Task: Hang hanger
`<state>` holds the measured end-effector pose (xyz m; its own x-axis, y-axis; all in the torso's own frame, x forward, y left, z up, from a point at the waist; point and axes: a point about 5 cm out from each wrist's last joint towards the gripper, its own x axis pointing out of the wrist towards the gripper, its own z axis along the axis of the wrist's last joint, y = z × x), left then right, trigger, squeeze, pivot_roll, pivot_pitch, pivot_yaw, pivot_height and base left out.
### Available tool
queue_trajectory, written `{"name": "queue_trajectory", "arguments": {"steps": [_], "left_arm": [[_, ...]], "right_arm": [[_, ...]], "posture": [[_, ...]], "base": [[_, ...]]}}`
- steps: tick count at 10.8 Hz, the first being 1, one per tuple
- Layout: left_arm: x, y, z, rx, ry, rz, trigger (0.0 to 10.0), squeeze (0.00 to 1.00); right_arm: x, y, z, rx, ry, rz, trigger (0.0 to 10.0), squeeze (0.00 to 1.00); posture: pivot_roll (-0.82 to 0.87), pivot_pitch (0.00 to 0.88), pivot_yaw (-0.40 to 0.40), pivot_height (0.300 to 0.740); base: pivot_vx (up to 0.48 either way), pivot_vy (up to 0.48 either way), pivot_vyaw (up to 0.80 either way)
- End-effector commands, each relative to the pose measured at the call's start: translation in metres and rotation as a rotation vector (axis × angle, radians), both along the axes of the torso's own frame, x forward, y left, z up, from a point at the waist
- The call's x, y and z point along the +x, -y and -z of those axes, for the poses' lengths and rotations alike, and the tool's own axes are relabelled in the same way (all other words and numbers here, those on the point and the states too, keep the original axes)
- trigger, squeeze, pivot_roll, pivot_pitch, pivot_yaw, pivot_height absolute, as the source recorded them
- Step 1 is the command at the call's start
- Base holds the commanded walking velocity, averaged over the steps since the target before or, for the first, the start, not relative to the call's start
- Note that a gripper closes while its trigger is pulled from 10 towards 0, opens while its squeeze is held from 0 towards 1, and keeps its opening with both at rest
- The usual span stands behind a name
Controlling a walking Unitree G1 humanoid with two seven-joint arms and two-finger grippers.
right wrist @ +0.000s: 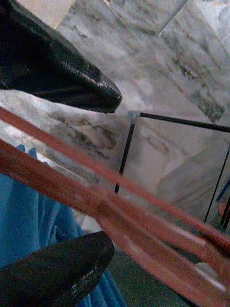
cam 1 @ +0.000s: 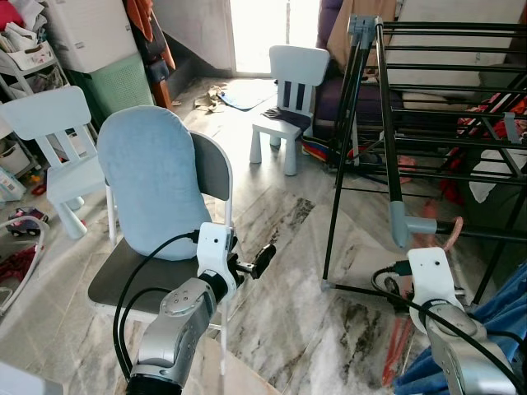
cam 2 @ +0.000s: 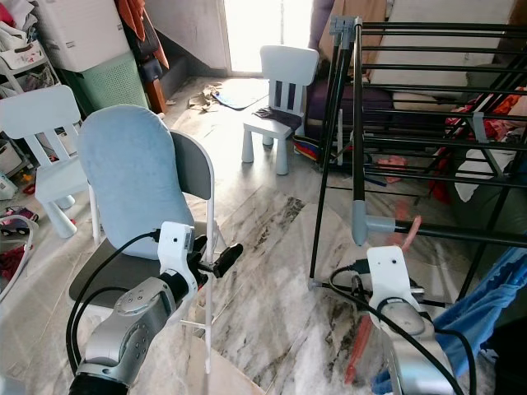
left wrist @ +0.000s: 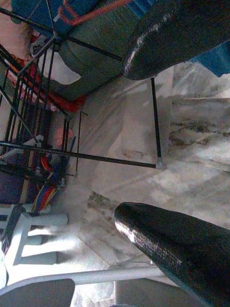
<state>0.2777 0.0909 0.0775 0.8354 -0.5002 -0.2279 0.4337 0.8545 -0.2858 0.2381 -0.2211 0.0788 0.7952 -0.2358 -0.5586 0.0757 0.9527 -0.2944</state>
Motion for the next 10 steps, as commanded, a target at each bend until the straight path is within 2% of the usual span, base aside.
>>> {"name": "queue_trajectory", "arguments": {"steps": [1,4,6,9,10], "left_arm": [[0.003,-0.002,-0.001,0.012,0.009,0.001,10.0,0.0],[0.004,-0.001,-0.004,0.022,0.029,-0.002,10.0,0.0],[0.006,-0.004,-0.009,0.027,0.051,-0.027,10.0,0.0],[0.007,-0.005,-0.009,0.035,0.053,-0.034,10.0,0.0],[0.007,-0.006,-0.01,0.038,0.056,-0.034,10.0,0.0]], "right_arm": [[0.001,-0.001,-0.004,-0.016,0.023,-0.007,10.0,1.0],[-0.002,0.007,-0.009,-0.063,0.042,0.017,10.0,1.0],[-0.001,0.007,-0.016,-0.122,0.096,-0.009,10.0,1.0],[-0.004,-0.002,-0.018,-0.139,0.119,-0.066,10.0,1.0],[-0.006,-0.004,-0.021,-0.173,0.151,-0.09,10.0,1.0]], "posture": [[-0.26,0.0,0.057,0.74],[-0.27,0.0,0.056,0.74],[-0.27,0.0,0.057,0.74],[-0.27,0.0,0.064,0.74],[-0.27,0.0,0.067,0.74]], "base": [[0.0,0.0,0.0],[0.0,0.0,0.0],[0.0,0.0,0.0],[0.0,0.0,0.0],[0.0,0.0,0.0]]}}
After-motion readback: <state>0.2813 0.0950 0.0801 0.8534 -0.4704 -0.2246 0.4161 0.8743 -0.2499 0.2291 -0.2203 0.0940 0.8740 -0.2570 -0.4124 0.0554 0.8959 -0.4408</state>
